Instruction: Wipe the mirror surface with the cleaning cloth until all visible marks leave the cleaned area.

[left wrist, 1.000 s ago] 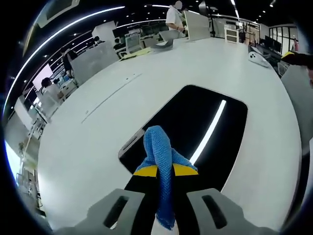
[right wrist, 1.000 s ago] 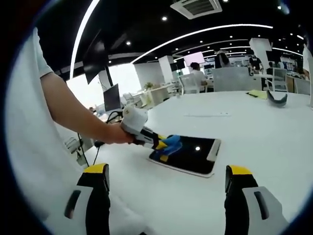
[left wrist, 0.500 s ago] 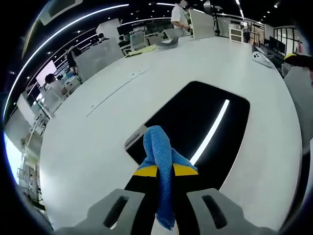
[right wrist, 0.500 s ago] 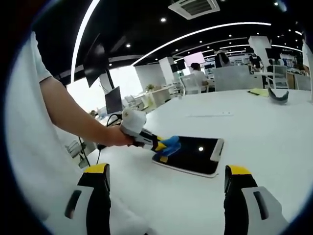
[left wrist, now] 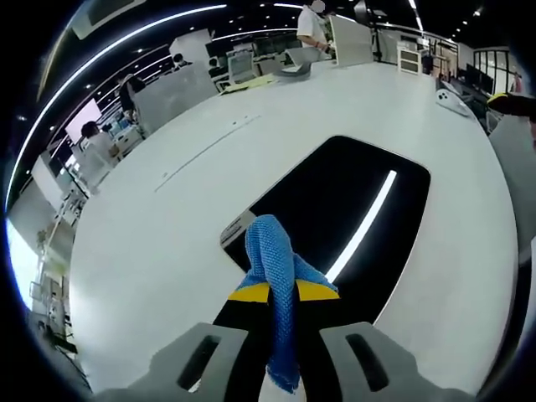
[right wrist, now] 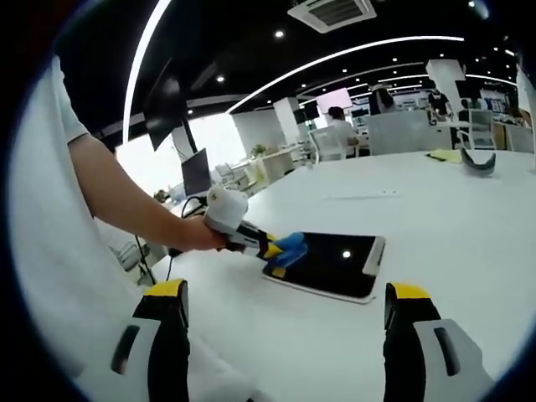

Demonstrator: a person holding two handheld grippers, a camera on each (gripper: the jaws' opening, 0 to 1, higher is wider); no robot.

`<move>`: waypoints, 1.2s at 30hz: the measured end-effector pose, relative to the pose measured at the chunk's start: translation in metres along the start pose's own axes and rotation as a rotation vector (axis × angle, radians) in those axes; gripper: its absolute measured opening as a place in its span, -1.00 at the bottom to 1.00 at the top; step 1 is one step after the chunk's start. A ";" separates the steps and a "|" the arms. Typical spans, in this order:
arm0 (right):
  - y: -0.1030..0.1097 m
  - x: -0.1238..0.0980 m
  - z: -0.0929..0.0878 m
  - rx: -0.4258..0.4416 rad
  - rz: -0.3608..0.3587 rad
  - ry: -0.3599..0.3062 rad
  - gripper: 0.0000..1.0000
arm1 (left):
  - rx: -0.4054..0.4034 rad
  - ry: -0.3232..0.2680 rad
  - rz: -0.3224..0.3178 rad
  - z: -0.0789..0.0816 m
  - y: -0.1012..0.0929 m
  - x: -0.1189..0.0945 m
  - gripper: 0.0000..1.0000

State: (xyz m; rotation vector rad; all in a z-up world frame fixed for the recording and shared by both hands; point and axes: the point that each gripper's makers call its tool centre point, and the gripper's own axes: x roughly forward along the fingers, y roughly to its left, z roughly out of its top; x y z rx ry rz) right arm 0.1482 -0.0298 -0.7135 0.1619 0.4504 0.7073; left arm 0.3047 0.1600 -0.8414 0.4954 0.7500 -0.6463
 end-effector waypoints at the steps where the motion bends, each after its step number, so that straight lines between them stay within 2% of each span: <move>1: 0.000 0.000 0.000 0.001 0.001 -0.001 0.94 | -0.005 -0.001 0.000 0.000 0.000 0.000 -0.86; 15: 0.006 0.005 -0.002 -0.009 0.024 0.015 0.93 | -0.040 0.006 0.011 -0.002 0.001 -0.001 -0.86; 23: 0.005 0.005 -0.002 -0.009 0.023 0.019 0.92 | 0.003 0.021 0.022 -0.001 -0.002 -0.001 -0.88; 26: 0.006 0.006 -0.002 -0.006 0.025 0.017 0.92 | -0.017 0.017 0.016 -0.001 -0.001 -0.001 -0.88; 36: 0.008 0.008 0.000 -0.007 0.031 0.015 0.92 | 0.009 0.011 -0.001 0.002 -0.007 0.000 -0.88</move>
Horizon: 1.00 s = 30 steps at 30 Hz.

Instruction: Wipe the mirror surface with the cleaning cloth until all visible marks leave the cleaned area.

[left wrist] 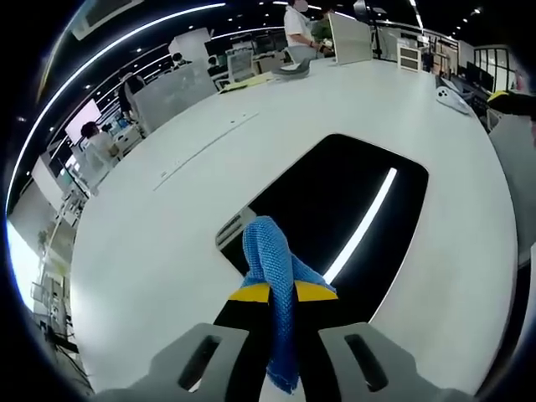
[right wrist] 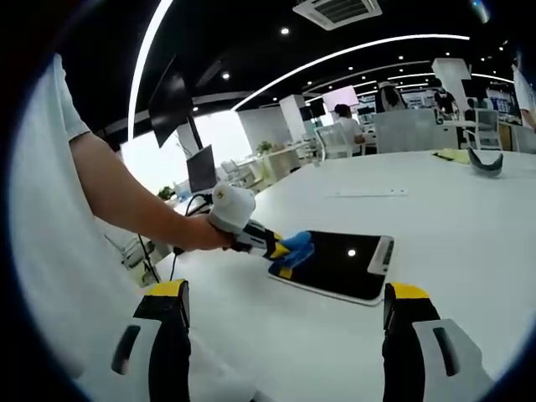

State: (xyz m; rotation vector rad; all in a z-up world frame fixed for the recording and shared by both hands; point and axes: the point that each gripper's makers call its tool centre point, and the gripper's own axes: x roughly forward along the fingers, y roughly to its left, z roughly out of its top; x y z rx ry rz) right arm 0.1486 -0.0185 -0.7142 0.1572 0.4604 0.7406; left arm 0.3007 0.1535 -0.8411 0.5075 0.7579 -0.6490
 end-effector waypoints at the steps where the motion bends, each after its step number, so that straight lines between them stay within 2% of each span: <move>1: 0.000 0.000 0.000 0.000 0.000 0.001 0.92 | 0.001 0.000 -0.001 0.000 -0.001 0.000 -0.88; 30: -0.002 0.000 -0.001 0.011 -0.006 0.004 0.92 | 0.050 -0.004 -0.044 0.014 -0.018 0.008 -0.88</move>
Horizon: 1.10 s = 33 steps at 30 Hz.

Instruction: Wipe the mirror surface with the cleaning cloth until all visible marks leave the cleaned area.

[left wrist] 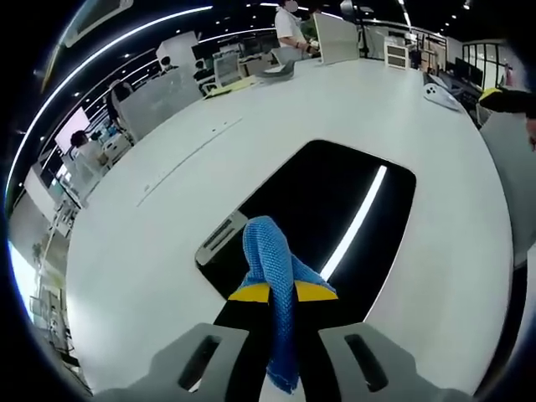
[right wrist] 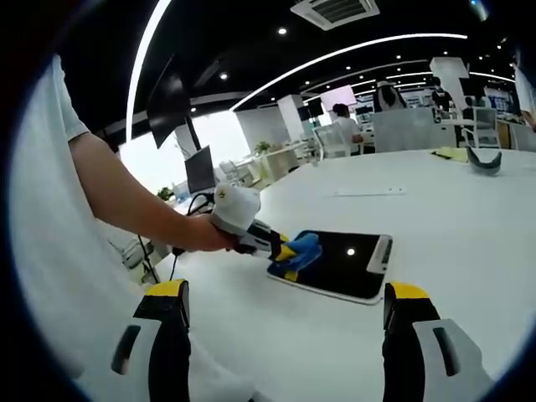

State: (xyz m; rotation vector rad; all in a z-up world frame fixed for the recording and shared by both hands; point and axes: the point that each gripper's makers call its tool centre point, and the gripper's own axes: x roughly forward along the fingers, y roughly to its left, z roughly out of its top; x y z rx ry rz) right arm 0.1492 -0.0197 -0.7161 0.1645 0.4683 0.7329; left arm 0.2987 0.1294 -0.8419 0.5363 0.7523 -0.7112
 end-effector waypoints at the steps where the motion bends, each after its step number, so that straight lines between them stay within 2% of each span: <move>1: 0.000 0.000 0.000 -0.002 0.000 0.000 0.92 | 0.015 0.003 0.000 0.001 -0.001 0.001 -0.88; 33: -0.007 -0.003 -0.001 0.012 -0.017 -0.005 0.92 | 0.062 0.002 -0.059 0.021 -0.020 0.013 -0.88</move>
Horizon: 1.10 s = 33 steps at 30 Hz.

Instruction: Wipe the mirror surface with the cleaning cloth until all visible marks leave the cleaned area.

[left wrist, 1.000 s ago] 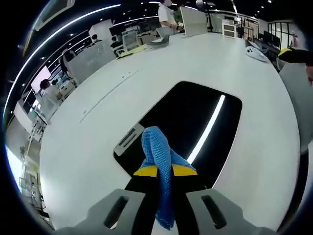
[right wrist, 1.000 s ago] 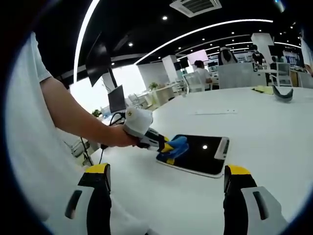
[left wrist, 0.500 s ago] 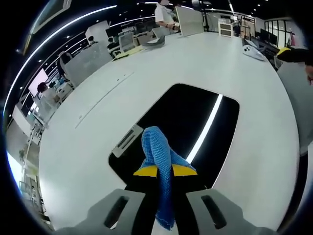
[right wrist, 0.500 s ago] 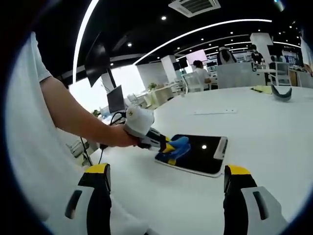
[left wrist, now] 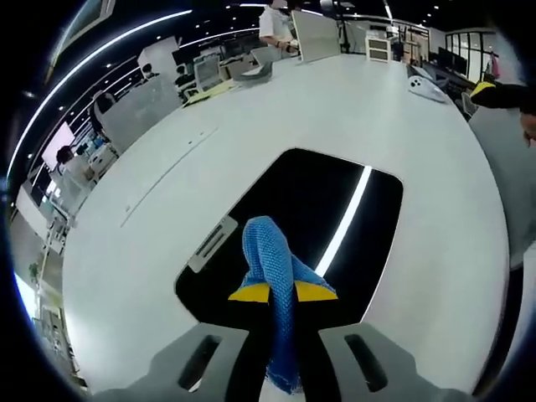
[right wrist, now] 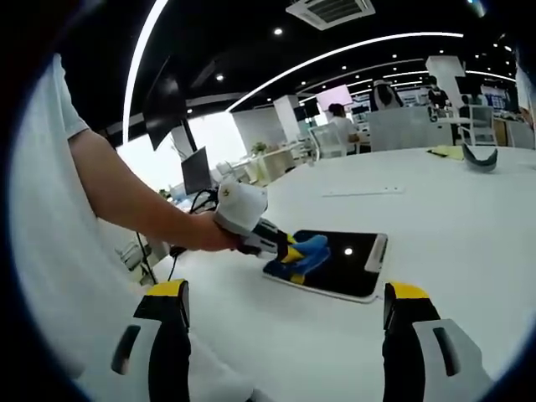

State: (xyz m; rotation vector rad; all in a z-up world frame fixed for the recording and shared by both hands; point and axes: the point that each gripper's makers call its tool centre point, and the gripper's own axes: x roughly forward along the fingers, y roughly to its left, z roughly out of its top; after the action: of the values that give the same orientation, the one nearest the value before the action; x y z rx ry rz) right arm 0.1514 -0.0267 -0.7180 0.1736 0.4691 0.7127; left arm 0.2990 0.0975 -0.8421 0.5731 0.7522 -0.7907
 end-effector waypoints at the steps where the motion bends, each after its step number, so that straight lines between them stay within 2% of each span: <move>1: 0.000 0.000 0.000 0.001 0.000 -0.002 0.92 | -0.002 -0.001 0.000 0.000 0.000 0.001 -0.88; 33: -0.008 -0.001 0.002 0.020 -0.023 -0.008 0.93 | 0.047 -0.030 -0.052 0.027 -0.024 0.016 -0.88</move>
State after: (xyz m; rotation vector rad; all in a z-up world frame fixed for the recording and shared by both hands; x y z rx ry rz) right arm 0.1566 -0.0333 -0.7185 0.1894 0.4702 0.6852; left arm 0.2975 0.0580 -0.8430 0.5848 0.7254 -0.8652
